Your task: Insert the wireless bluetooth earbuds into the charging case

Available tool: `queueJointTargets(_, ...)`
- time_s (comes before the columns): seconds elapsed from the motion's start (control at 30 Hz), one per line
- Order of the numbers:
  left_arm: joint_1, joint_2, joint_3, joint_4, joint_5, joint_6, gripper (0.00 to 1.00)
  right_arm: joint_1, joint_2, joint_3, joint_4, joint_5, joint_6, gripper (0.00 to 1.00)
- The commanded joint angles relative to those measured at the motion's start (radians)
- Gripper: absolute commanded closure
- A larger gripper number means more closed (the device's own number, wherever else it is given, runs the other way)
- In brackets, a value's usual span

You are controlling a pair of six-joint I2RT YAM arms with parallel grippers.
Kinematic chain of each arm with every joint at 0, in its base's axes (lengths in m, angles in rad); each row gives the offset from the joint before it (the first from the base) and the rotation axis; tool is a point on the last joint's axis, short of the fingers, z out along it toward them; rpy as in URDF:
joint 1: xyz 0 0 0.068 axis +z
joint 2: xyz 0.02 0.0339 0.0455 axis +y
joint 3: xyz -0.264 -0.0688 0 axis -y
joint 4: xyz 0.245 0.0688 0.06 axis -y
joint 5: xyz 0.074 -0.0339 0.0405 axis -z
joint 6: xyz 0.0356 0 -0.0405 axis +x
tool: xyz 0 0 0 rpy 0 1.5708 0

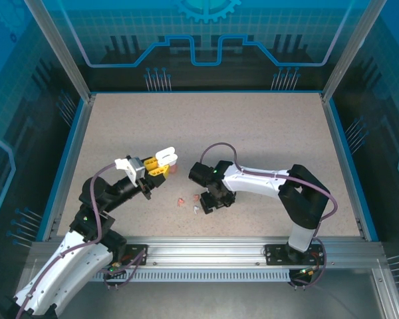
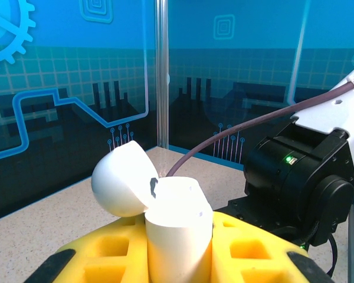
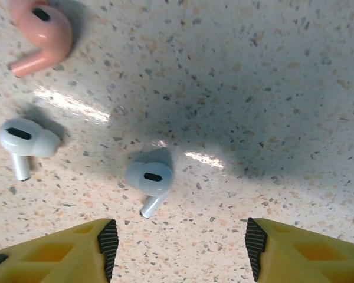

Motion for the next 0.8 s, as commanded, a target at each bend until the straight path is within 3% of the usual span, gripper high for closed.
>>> queueJointTargets(0.0,-0.007,-0.004,-0.006,0.019,-0.011,0.008,1.0,0.007,0.042,0.05,-0.006,-0.011,-0.01,0.4)
queueJointTargets(0.77,-0.006,-0.004,-0.005,0.011,-0.013,0.011,1.0,-0.001,0.148,0.084,0.013,-0.045,-0.01,0.57)
